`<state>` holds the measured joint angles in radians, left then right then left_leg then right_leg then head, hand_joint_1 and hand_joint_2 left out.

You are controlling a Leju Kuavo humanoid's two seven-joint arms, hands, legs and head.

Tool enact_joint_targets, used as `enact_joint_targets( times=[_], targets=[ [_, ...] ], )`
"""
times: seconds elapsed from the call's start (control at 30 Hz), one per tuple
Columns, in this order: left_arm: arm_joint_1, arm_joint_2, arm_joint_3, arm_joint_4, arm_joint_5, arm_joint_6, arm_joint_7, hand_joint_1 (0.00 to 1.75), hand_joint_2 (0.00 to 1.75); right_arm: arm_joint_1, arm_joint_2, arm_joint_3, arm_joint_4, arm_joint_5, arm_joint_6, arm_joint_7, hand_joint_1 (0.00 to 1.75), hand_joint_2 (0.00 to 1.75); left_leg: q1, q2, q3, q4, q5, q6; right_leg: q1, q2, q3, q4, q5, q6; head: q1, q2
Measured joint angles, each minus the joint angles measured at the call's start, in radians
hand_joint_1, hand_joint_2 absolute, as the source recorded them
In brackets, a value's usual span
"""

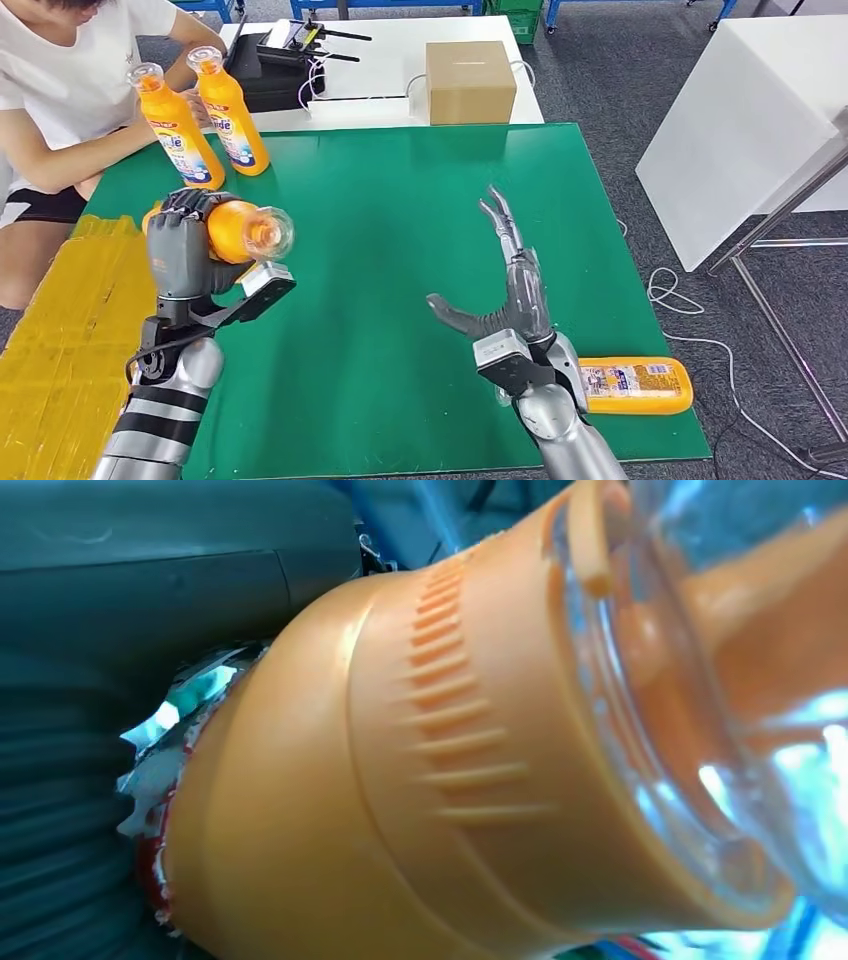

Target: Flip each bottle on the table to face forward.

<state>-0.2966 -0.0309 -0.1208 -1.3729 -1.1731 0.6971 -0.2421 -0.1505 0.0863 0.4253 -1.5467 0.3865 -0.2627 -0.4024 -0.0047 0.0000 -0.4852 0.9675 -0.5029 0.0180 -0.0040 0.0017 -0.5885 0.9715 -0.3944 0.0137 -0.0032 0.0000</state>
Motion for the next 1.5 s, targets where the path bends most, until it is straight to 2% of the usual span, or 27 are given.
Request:
enact_joint_targets(
  times=[0.1, 0.17, 0.27, 0.3, 0.37, 0.5, 0.63, 0.77, 0.9, 0.93, 1.07, 1.5],
  targets=[
    [0.009, 0.015, 0.021, 0.000, -0.222, 0.000, 0.090, 1.75, 1.75, 0.019, -0.004, -0.015, -0.034, 0.018, -0.020, 0.004, 0.00, 1.75, 0.000, 0.000, 0.000, 0.000, 0.000, 0.000, 0.000, 0.000, 0.000, 0.000, 0.000, 0.000, 0.000, 0.000],
    [0.006, 0.061, 0.002, 0.008, -0.343, 0.000, 0.236, 1.75, 1.75, 0.025, -0.007, -0.020, -0.047, 0.027, -0.033, 0.008, 0.00, 1.75, 0.000, 0.001, 0.000, 0.000, 0.000, 0.000, 0.000, 0.002, -0.001, 0.000, 0.000, 0.000, 0.000, 0.000],
    [-0.047, 0.185, -0.133, 0.083, -0.390, -0.001, 0.567, 1.75, 1.75, 0.029, -0.013, -0.022, -0.062, 0.031, -0.049, 0.011, 0.00, 1.75, 0.000, 0.003, 0.000, 0.000, 0.000, 0.000, 0.001, 0.004, -0.003, 0.000, 0.000, 0.000, 0.000, 0.000],
    [-0.073, 0.222, -0.193, 0.123, -0.392, -0.003, 0.640, 1.75, 1.75, 0.030, -0.016, -0.022, -0.069, 0.032, -0.054, 0.012, 0.00, 1.75, 0.000, 0.003, 0.000, 0.000, 0.000, 0.000, 0.001, 0.004, -0.003, 0.000, 0.000, 0.000, -0.001, 0.000],
    [-0.110, 0.278, -0.291, 0.201, -0.395, -0.007, 0.691, 1.75, 1.75, 0.032, -0.021, -0.022, -0.082, 0.034, -0.060, 0.015, 0.00, 1.75, 0.001, 0.002, 0.000, 0.000, 0.001, -0.001, 0.001, 0.003, -0.002, 0.001, 0.000, 0.000, 0.000, 0.000],
    [-0.138, 0.332, -0.404, 0.311, -0.397, -0.005, 0.686, 1.75, 1.75, 0.037, -0.030, -0.022, -0.103, 0.036, -0.064, 0.018, 0.00, 1.75, 0.003, 0.007, 0.000, 0.000, 0.001, -0.002, 0.002, 0.007, -0.002, 0.002, 0.000, 0.000, 0.000, 0.000],
    [-0.161, 0.362, -0.455, 0.372, -0.396, -0.012, 0.686, 1.75, 1.75, 0.041, -0.037, -0.022, -0.114, 0.037, -0.065, 0.018, 0.00, 1.75, 0.002, 0.007, 0.000, 0.000, 0.001, -0.002, 0.002, 0.008, -0.003, 0.001, 0.000, 0.000, 0.000, 0.000],
    [-0.174, 0.370, -0.476, 0.440, -0.396, -0.020, 0.624, 1.75, 1.75, 0.042, -0.042, -0.022, -0.123, 0.038, -0.073, 0.018, 0.00, 1.75, 0.002, 0.007, -0.001, 0.000, 0.000, -0.002, 0.002, 0.007, -0.003, 0.001, 0.000, 0.000, 0.000, 0.000],
    [-0.179, 0.366, -0.456, 0.539, -0.395, -0.005, 0.536, 1.75, 1.75, 0.045, -0.052, -0.022, -0.133, 0.030, -0.076, 0.018, 0.00, 1.75, 0.002, 0.007, 0.000, 0.000, 0.000, -0.002, 0.002, 0.008, -0.003, 0.001, 0.000, 0.000, 0.000, 0.000],
    [-0.178, 0.366, -0.449, 0.557, -0.394, -0.004, 0.523, 1.70, 1.75, 0.045, -0.054, -0.022, -0.134, 0.027, -0.076, 0.018, 0.00, 1.75, 0.003, 0.007, 0.000, 0.000, 0.000, -0.002, 0.002, 0.008, -0.003, 0.001, 0.000, 0.000, 0.000, 0.000],
    [-0.174, 0.358, -0.416, 0.611, -0.387, -0.003, 0.440, 0.00, 1.75, 0.044, -0.060, -0.021, -0.135, 0.018, -0.070, 0.017, 0.00, 1.75, 0.003, 0.006, -0.001, 0.000, 0.000, -0.002, 0.002, 0.007, -0.003, 0.001, 0.000, 0.000, 0.000, 0.000],
    [-0.108, 0.275, -0.206, 0.625, -0.382, 0.003, 0.323, 0.00, 1.75, 0.039, -0.070, 0.005, -0.119, 0.003, -0.069, 0.018, 0.00, 1.75, 0.003, 0.007, -0.001, 0.000, 0.000, -0.002, 0.002, 0.007, -0.003, 0.001, 0.000, 0.000, 0.000, 0.000]
  ],
)
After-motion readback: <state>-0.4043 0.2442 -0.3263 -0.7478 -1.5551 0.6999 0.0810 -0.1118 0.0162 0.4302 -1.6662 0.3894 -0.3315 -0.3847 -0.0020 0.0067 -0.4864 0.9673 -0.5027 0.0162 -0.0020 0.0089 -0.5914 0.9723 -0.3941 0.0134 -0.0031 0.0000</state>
